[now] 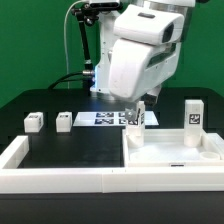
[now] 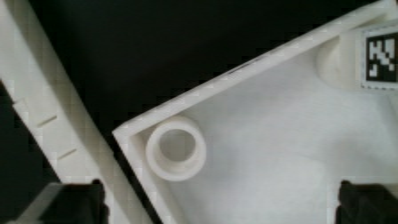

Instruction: Assemble square table

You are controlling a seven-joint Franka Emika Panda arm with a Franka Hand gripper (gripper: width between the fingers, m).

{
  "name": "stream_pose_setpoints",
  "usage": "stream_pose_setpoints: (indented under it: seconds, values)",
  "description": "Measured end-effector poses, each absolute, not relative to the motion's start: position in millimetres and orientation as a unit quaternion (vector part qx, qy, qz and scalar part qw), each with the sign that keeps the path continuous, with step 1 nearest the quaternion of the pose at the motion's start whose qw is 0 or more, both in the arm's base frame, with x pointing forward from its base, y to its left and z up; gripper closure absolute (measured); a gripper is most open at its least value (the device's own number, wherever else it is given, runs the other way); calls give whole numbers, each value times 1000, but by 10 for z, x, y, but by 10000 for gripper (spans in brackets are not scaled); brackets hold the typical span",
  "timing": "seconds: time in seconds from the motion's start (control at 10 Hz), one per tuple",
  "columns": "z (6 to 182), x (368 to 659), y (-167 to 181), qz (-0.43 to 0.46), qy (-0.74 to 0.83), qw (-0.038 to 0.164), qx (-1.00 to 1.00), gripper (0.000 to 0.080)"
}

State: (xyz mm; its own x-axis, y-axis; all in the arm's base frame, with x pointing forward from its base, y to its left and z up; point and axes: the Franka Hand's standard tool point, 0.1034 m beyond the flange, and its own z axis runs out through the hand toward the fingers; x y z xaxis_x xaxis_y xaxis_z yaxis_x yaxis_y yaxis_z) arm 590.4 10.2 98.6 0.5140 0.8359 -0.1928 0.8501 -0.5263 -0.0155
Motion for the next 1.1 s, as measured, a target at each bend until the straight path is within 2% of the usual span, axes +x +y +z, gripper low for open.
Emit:
stream_pose_setpoints:
  seconds: [0.4,0.8,1.1]
  values:
    - [974,5756,-317,-82,232,71,967,150]
    - [962,5523,-1126,-101,98,60,988,150]
    - [937,5491,-1133,-101,51,62,992,150]
